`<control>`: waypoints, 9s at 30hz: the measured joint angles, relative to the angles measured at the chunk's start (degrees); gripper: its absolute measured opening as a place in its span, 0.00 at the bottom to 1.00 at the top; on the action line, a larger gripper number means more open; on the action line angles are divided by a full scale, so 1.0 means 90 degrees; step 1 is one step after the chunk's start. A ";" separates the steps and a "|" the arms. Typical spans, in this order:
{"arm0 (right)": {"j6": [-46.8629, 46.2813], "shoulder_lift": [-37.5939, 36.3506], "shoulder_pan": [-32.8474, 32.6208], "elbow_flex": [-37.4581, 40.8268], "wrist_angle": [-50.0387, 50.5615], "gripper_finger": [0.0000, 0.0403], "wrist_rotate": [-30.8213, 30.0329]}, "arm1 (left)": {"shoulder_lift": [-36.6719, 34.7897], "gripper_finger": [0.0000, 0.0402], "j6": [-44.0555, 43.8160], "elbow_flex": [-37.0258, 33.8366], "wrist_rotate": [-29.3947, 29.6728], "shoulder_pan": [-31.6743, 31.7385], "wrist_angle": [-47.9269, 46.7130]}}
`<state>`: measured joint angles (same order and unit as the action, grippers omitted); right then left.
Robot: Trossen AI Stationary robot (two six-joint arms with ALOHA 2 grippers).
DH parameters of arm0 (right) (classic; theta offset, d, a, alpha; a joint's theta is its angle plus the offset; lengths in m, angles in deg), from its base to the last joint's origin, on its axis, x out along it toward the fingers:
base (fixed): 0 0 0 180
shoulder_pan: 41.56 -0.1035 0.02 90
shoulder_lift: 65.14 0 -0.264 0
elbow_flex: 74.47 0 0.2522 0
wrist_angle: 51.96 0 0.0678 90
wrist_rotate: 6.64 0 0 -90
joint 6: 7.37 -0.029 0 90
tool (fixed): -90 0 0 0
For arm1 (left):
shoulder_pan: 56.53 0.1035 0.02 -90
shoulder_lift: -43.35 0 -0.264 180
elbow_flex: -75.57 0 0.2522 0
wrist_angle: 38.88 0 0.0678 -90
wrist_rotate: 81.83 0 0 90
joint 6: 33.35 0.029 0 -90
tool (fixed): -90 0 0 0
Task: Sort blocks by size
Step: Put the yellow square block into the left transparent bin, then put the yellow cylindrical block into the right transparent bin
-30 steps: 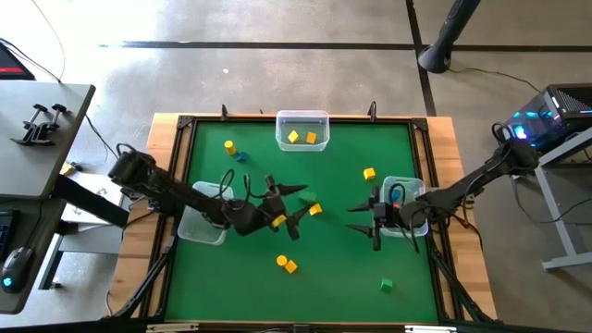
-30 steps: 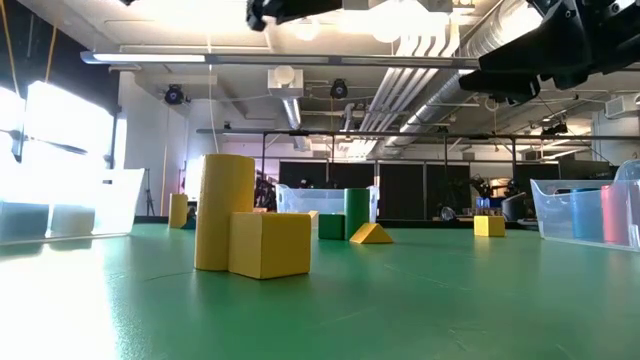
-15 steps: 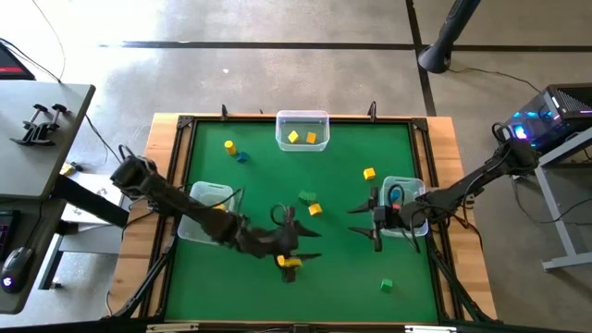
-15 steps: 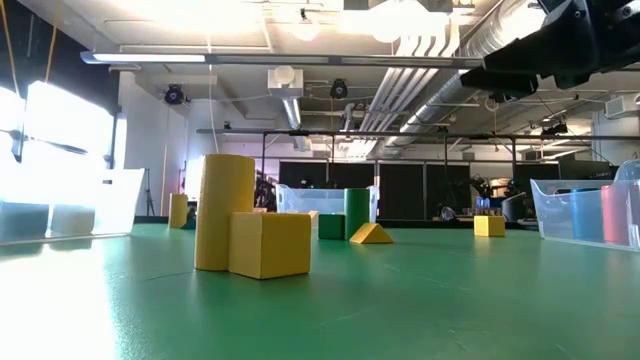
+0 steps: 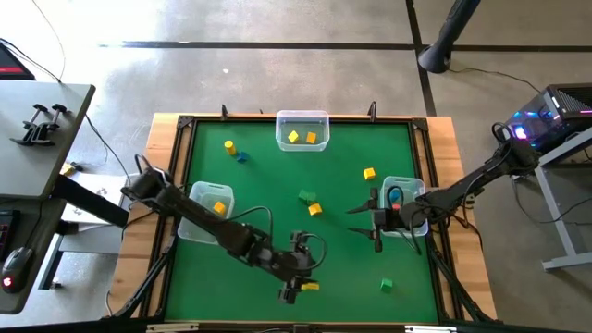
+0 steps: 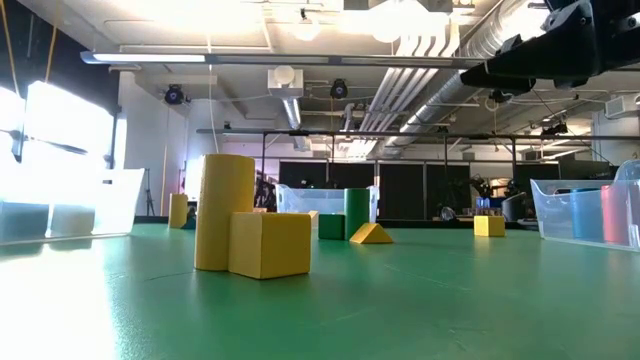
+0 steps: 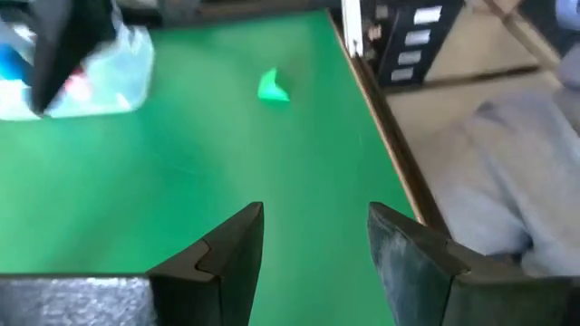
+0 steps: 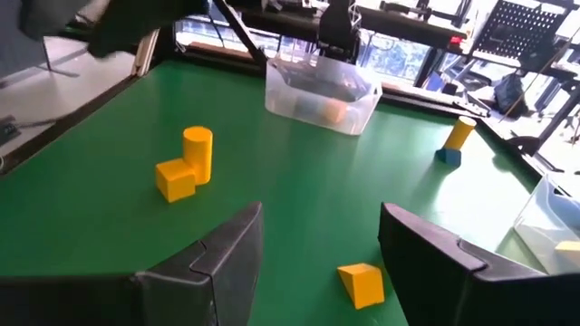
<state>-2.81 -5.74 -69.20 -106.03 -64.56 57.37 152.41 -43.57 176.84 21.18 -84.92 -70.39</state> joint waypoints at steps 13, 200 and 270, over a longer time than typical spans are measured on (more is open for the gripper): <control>-0.0352 -0.0001 0.0282 0.0000 0.0103 0.52 0.0300 | 0.0317 0.58 0.0692 0.0000 -0.0912 0.0518 -0.0647; -0.1247 0.0070 0.0741 0.0000 0.0522 0.52 0.0005 | -0.3391 0.53 -0.2113 -0.3298 0.1264 0.6075 -0.3635; -0.1443 0.0072 0.0741 0.0000 0.0720 0.52 -0.0028 | -0.2573 0.28 -0.1236 -0.3296 -0.0227 0.6498 -0.3144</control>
<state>-15.80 -5.09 -62.54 -106.03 -58.08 57.12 129.25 -54.70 147.18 19.14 -26.44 -98.69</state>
